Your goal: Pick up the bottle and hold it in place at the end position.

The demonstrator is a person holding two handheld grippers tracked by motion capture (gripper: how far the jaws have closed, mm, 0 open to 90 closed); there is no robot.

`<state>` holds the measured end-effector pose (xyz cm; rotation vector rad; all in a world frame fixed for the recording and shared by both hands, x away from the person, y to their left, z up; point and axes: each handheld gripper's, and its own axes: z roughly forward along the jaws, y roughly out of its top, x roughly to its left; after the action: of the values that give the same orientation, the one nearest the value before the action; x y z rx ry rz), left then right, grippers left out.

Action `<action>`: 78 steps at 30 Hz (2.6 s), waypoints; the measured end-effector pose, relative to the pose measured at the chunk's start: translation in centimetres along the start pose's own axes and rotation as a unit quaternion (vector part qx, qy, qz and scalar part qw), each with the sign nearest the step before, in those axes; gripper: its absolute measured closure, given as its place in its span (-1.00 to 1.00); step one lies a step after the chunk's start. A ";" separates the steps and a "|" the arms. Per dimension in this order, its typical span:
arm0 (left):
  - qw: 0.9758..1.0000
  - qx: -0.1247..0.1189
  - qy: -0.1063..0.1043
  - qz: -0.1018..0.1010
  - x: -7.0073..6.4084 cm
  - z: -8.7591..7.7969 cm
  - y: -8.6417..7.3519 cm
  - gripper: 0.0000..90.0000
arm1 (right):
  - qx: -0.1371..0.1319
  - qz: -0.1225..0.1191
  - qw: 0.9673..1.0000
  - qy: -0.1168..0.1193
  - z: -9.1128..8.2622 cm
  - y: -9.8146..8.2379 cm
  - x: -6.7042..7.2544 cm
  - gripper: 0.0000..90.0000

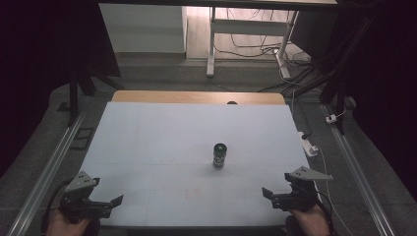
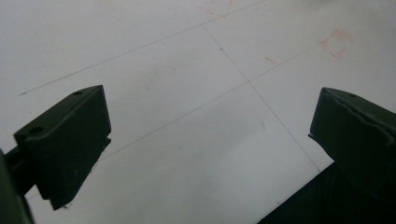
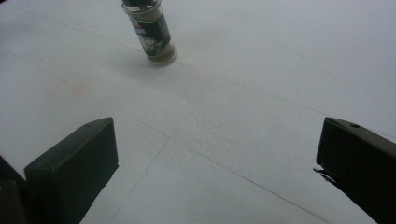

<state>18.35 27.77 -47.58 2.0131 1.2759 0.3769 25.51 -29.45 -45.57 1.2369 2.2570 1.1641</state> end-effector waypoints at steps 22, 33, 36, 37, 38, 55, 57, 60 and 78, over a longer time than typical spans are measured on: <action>1.000 0.010 -0.020 0.000 0.2 0.2 0.1 -1.00 | 0.010 -0.006 1.000 0.009 0.2 0.1 0.1 -1.00; 1.000 0.007 -0.022 -0.002 0.2 0.1 0.0 -0.99 | 0.001 -0.025 0.999 0.041 0.2 0.5 0.2 -1.00; 1.000 0.007 -0.022 -0.003 0.3 0.2 0.0 -0.99 | 0.007 -0.034 0.998 0.044 0.5 0.6 0.4 -1.00; 1.000 0.007 -0.022 -0.003 0.3 0.2 0.0 -0.99 | 0.007 -0.039 0.998 0.040 0.7 0.7 0.6 -1.00; 1.000 0.007 -0.023 -0.003 0.3 0.2 0.0 -0.99 | 0.007 -0.039 0.998 0.040 0.7 0.7 0.6 -1.00; 1.000 0.005 -0.021 -0.003 0.3 0.1 0.0 -0.99 | -0.003 -0.071 0.995 0.075 2.5 1.8 2.0 -1.00; 1.000 0.005 -0.020 -0.001 0.2 0.1 0.0 -0.99 | -0.002 -0.075 0.994 0.075 2.6 1.8 2.1 -1.00; 1.000 0.005 -0.019 0.000 0.2 0.1 0.0 -0.99 | 0.000 -0.071 0.994 0.082 3.2 2.1 2.3 -1.00; 1.000 0.007 -0.016 0.005 0.0 0.1 0.0 -0.99 | 0.011 -0.074 0.992 0.099 6.7 4.0 3.0 -1.00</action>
<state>18.47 27.73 -47.66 2.0303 1.2518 0.3417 30.04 -22.46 -46.25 0.9808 2.4625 1.2570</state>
